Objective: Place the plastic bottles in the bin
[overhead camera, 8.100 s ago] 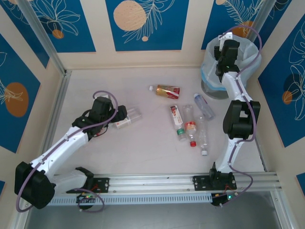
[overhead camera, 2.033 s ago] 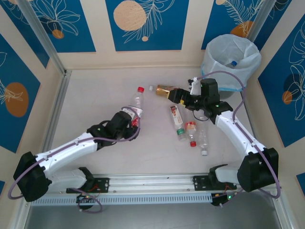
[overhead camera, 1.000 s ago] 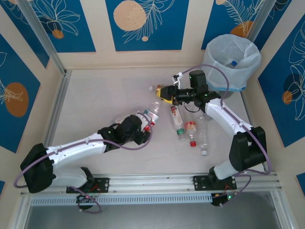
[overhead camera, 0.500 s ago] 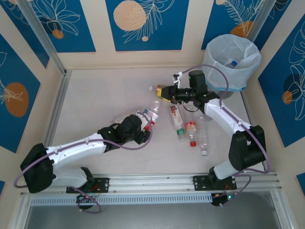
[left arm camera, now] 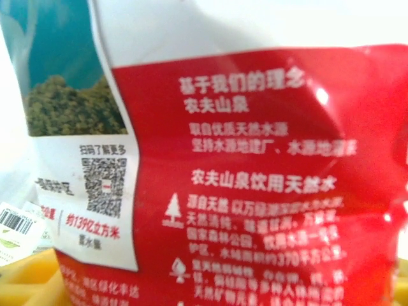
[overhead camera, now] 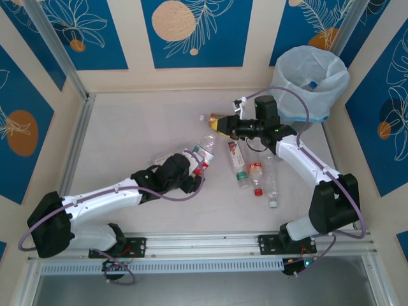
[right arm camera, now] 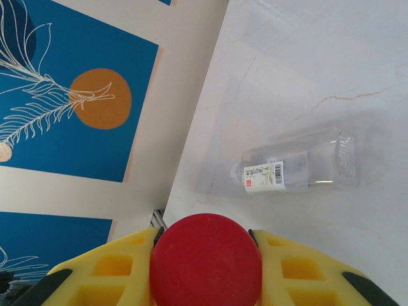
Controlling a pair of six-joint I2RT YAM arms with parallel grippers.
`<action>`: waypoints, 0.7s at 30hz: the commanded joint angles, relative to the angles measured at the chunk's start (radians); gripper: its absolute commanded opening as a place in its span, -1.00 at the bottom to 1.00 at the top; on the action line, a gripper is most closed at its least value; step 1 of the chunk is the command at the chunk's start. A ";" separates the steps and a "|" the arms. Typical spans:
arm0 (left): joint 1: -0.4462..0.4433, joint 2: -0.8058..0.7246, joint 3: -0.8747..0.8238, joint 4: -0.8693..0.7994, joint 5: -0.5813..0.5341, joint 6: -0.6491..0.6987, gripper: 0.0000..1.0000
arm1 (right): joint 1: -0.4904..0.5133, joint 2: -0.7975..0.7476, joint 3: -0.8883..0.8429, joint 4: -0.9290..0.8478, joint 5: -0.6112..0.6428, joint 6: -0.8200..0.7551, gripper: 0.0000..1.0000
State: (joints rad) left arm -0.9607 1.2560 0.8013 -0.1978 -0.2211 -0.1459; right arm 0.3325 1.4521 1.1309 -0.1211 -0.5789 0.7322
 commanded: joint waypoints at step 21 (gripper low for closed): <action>0.057 -0.176 -0.041 0.079 0.012 -0.144 0.98 | -0.112 -0.238 0.114 -0.182 0.271 -0.249 -1.00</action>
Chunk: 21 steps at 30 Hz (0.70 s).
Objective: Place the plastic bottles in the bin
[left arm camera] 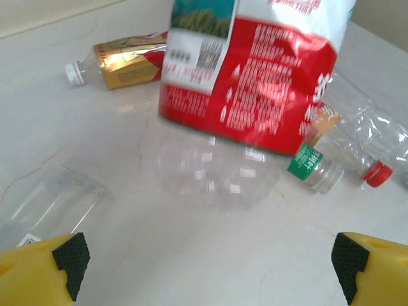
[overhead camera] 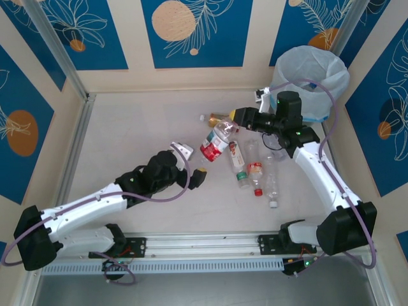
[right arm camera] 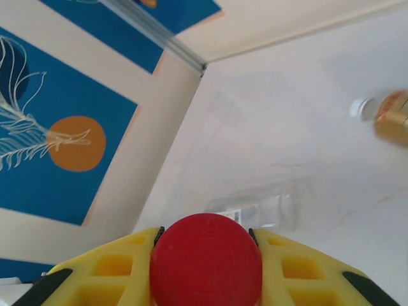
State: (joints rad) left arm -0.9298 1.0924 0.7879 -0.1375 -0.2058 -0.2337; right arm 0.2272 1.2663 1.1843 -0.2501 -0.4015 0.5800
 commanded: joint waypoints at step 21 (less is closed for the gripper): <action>0.083 0.008 -0.064 -0.107 -0.231 -0.299 0.98 | -0.030 -0.090 0.328 0.179 0.537 -0.530 -1.00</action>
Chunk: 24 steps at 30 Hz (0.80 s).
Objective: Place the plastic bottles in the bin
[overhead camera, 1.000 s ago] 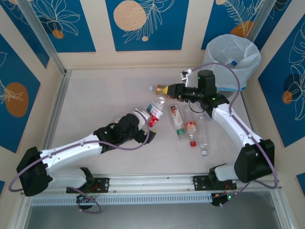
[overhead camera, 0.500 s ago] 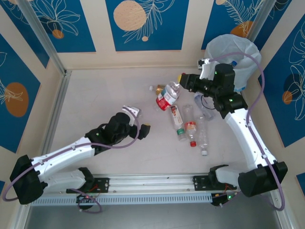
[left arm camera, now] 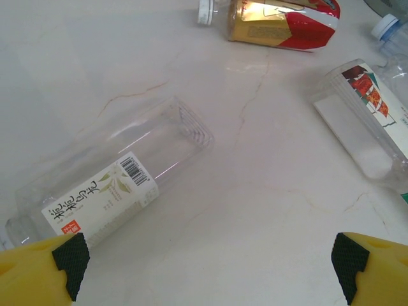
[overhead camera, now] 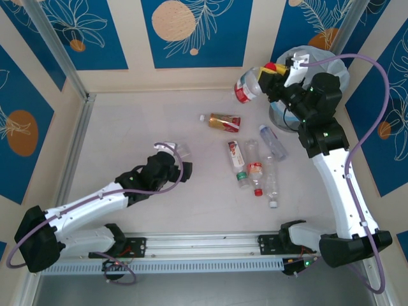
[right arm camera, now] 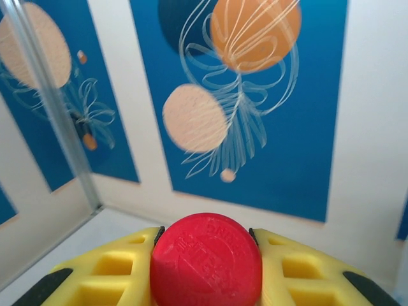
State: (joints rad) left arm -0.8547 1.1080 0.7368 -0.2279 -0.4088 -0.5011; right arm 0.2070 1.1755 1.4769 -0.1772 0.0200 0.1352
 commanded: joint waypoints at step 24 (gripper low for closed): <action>0.009 -0.031 -0.049 0.035 -0.063 -0.066 0.98 | -0.153 0.302 0.096 0.296 0.545 -0.406 -1.00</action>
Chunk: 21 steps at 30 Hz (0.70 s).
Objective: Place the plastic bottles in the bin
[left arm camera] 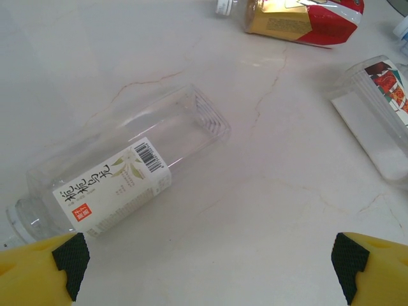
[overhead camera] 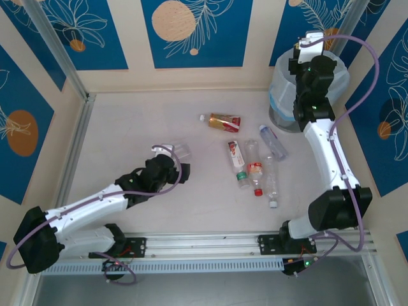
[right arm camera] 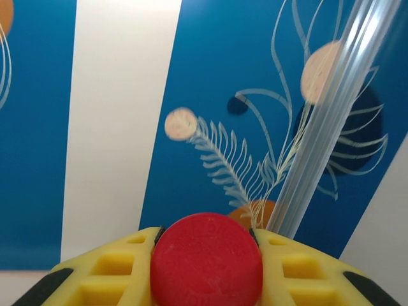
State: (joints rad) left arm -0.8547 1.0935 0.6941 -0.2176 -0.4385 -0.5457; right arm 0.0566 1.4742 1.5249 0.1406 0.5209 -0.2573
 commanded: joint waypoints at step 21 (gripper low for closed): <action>0.009 -0.024 -0.061 0.102 -0.042 -0.118 0.98 | -0.097 0.262 0.284 -0.487 0.030 0.156 -0.82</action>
State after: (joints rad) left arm -0.8547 1.0817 0.6453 -0.1345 -0.4576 -0.6323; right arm -0.0196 1.7176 1.7329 -0.2562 0.5652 -0.1650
